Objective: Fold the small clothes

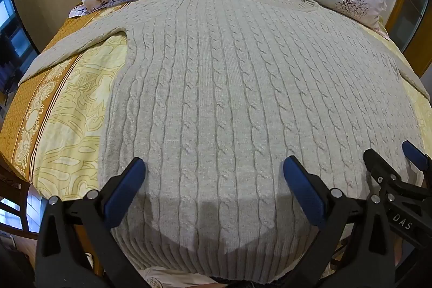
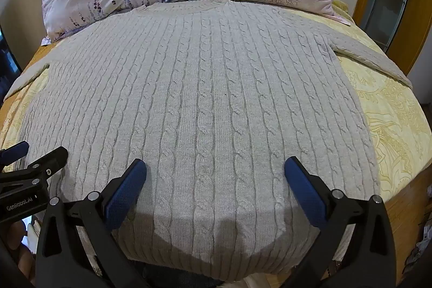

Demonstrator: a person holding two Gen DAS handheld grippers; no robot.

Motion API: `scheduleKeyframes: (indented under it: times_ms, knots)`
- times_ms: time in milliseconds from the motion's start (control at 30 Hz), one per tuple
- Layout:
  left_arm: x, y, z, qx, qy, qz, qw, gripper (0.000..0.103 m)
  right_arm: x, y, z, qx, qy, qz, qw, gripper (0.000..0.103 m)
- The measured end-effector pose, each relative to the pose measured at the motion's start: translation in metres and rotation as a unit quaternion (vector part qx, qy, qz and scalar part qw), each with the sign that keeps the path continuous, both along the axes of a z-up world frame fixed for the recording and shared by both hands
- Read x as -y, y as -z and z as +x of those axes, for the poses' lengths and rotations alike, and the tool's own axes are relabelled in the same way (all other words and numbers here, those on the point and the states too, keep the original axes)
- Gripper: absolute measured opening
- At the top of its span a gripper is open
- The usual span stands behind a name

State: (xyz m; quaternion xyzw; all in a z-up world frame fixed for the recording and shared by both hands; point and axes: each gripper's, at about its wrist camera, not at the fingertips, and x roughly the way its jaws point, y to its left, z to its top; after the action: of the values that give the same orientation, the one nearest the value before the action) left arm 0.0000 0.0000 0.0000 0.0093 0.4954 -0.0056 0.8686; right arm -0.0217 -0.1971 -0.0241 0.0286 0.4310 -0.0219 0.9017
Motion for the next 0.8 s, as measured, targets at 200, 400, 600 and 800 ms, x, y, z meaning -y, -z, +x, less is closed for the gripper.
scheduleKeyframes:
  times_ms: [200,400,600,800]
  knots:
    - [0.0001,-0.0001,-0.0001,0.001,-0.001,0.0,1.0,0.101,0.0002,-0.0001,-0.0002,0.0,0.0,0.0,1.0,0.102]
    - [-0.0003,-0.0005,0.0003,-0.001,0.0,0.0,1.0,0.101,-0.0002,0.0001,-0.0002,-0.001,0.0,0.0,1.0,0.102]
    - [-0.0008,-0.0002,-0.0008,0.0,0.0,0.0,1.0,0.101,-0.0004,0.0002,0.0,-0.001,0.0,0.0,1.0,0.102]
    - [-0.0007,-0.0004,-0.0007,0.0,-0.001,0.0,1.0,0.101,-0.0003,0.0,0.0,-0.002,0.0,0.0,1.0,0.102]
